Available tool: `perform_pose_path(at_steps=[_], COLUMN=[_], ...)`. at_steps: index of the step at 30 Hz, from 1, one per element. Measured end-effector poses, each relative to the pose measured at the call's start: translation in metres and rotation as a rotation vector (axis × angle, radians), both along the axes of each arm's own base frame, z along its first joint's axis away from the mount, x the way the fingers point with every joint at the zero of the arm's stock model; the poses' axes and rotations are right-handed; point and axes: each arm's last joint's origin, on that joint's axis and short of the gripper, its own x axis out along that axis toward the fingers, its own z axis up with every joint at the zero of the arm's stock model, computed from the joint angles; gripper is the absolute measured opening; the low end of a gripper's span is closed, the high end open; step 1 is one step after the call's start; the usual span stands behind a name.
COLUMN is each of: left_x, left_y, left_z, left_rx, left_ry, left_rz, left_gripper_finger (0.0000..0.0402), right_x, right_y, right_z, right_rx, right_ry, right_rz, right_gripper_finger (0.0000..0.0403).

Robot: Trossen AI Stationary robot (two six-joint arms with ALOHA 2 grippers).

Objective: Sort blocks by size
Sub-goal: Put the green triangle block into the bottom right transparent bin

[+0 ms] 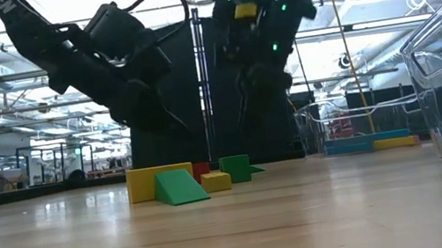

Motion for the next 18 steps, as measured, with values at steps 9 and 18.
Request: perform_pose_path(at_steps=[9,18], left_x=[0.009,0.021], left_y=[0.000,0.003], left_z=[-0.012,-0.021], left_rx=[-0.014,-0.010], left_ry=[-0.036,-0.057], left_rz=[-0.028,-0.027], left_gripper_finger=[0.0194,0.0194], right_x=[0.008,0.013], right_y=[-0.028,-0.030], right_z=[-0.033,-0.049], right_rx=[0.058,0.133], right_ry=[0.011,0.003], right_rz=[0.007,0.046], right_gripper_finger=[0.0247,0.0247])
